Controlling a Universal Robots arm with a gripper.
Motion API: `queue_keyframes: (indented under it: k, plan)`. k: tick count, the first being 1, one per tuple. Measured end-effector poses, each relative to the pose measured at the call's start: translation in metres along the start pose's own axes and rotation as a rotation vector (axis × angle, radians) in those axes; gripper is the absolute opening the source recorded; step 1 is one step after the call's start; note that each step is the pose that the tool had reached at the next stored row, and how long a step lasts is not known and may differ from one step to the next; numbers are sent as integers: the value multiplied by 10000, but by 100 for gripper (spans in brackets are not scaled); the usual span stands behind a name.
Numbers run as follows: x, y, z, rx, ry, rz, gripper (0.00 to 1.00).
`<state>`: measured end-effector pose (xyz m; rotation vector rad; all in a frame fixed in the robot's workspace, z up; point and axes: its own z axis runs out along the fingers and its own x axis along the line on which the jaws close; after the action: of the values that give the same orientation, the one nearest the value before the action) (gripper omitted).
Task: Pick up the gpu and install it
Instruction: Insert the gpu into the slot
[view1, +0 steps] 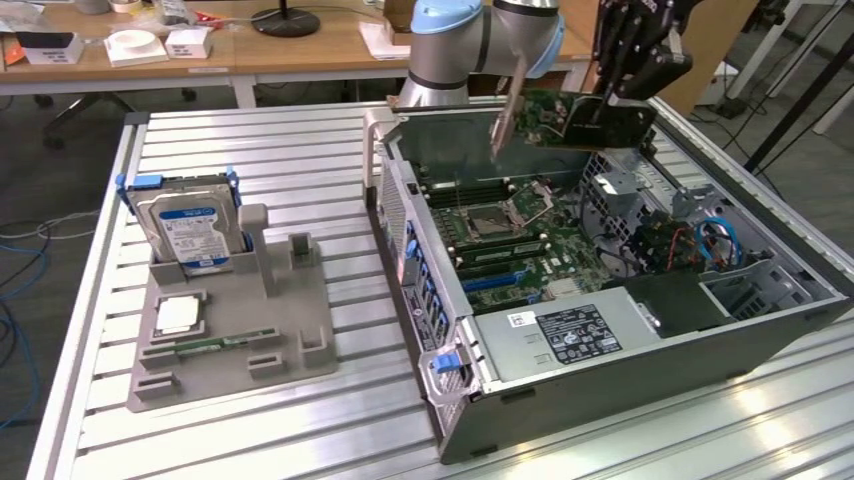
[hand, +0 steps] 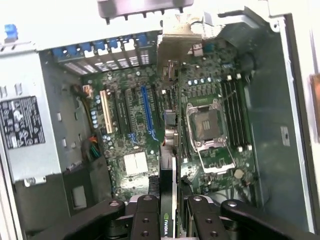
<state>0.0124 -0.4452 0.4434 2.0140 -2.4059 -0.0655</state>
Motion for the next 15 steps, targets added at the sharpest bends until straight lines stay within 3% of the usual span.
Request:
queue_keyframes:
  k: [5, 11, 12, 15]
  plan:
    - [0, 0, 0, -18, 25, -751, 26]
    - [5, -8, 60, -20, 25, -737, 26]
    - [9, -13, 194, -18, 23, -640, 26]
    - [9, -13, 194, -17, 23, -640, 26]
